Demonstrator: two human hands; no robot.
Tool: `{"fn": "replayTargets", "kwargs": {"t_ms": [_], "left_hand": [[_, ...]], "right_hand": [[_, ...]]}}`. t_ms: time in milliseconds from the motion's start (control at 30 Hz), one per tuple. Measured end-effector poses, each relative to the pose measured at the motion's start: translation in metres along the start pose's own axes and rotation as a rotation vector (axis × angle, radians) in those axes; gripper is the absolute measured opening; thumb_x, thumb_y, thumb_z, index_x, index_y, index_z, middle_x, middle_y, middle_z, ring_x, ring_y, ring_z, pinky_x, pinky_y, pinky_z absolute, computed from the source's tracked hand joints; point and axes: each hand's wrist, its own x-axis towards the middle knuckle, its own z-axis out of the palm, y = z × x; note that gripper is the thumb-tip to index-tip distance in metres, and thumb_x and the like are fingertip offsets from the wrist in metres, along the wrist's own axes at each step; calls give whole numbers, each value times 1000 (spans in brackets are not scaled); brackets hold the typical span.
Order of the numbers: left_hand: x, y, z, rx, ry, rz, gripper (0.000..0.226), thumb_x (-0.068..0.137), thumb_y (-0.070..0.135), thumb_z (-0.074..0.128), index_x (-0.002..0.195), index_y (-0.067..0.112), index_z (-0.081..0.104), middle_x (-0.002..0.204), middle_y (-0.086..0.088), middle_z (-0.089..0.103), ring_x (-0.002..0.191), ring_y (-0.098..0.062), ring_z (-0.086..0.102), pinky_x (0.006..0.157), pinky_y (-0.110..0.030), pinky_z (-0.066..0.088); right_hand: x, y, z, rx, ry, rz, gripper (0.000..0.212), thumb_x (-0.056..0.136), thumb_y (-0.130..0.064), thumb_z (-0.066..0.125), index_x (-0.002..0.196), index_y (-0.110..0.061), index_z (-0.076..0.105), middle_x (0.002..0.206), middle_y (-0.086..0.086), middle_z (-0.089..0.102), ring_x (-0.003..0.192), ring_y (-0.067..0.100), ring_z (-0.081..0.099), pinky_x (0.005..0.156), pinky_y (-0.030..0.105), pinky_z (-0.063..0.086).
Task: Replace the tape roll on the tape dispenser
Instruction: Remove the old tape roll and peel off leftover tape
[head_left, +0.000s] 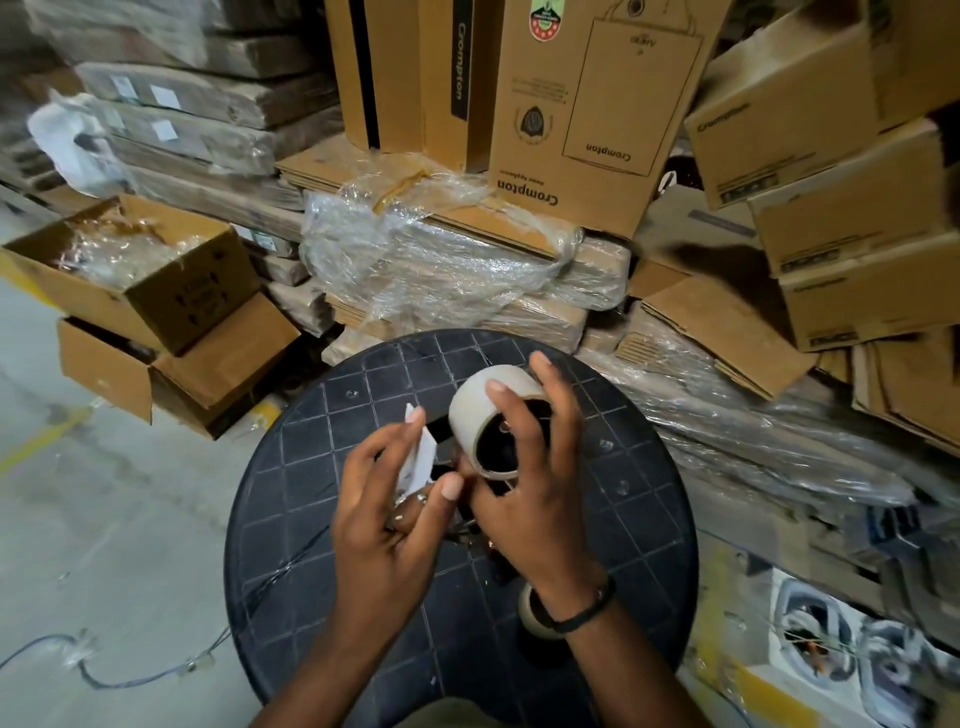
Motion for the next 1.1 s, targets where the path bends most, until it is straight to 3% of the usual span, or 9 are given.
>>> {"fn": "replayTargets", "kwargs": {"t_ms": [67, 167, 267, 367, 500, 700, 800, 933, 1100], "left_hand": [[-3, -11, -2, -38, 7, -9, 54, 90, 38, 62, 141, 26, 49, 130, 1, 51, 122, -5, 52, 90, -9, 44], [1, -9, -8, -35, -34, -22, 51, 90, 35, 62, 139, 27, 50, 128, 0, 51, 118, -3, 54, 83, -7, 47], [1, -13, -14, -24, -60, -9, 51, 89, 31, 63, 138, 23, 52, 126, -3, 53, 119, -8, 54, 86, -7, 44], [5, -15, -22, -63, -59, -36, 50, 89, 33, 62, 138, 22, 55, 127, -3, 56, 120, -17, 55, 90, -14, 45], [10, -17, -27, -208, -59, -146, 47, 89, 32, 62, 135, 22, 59, 126, 2, 62, 113, -19, 62, 90, -32, 53], [20, -22, -25, -11, -230, -4, 45, 88, 25, 67, 132, 29, 61, 127, 4, 59, 120, -16, 57, 89, -21, 51], [26, -25, -28, 196, -261, 164, 49, 91, 27, 66, 139, 22, 55, 137, 4, 57, 130, -13, 51, 98, -31, 48], [27, -25, -26, 490, -346, 405, 56, 94, 18, 62, 146, 9, 44, 152, -8, 43, 145, -24, 33, 109, -51, 37], [15, -8, -11, 324, -421, 359, 75, 92, 19, 67, 151, -2, 27, 160, -12, 27, 148, -24, 27, 112, -51, 35]], "right_hand": [[1, 10, -4, -162, -113, -185, 59, 82, -19, 77, 135, -29, 53, 155, 5, 32, 145, 35, 28, 114, 48, 35], [7, 12, -13, -256, -261, -354, 31, 93, -19, 65, 122, -27, 68, 151, 0, 45, 139, 36, 35, 109, 52, 37], [10, 12, -22, -143, -338, -388, 40, 91, -28, 69, 131, -25, 62, 152, 5, 44, 142, 34, 33, 113, 52, 33], [7, 5, -31, 141, -258, -181, 65, 86, -30, 76, 142, -15, 45, 155, 15, 34, 145, 30, 32, 116, 39, 34], [7, -4, -31, 186, -291, 199, 65, 92, -33, 68, 150, -30, 37, 148, -9, 41, 131, -5, 41, 102, 13, 44], [-1, -3, -23, -137, -441, -113, 68, 89, -12, 67, 148, -36, 42, 137, 0, 41, 127, 15, 43, 101, 26, 47], [-8, 1, -21, -68, -327, -43, 46, 87, -7, 71, 128, -25, 65, 136, 4, 46, 128, 19, 47, 102, 31, 49], [-9, -4, -17, -52, -102, -31, 25, 89, -7, 69, 112, -14, 75, 132, 15, 52, 125, 26, 52, 98, 31, 53], [-5, -8, -18, -28, 14, -117, 23, 94, -3, 63, 113, -7, 74, 127, 24, 55, 130, 36, 51, 103, 42, 50]]}}
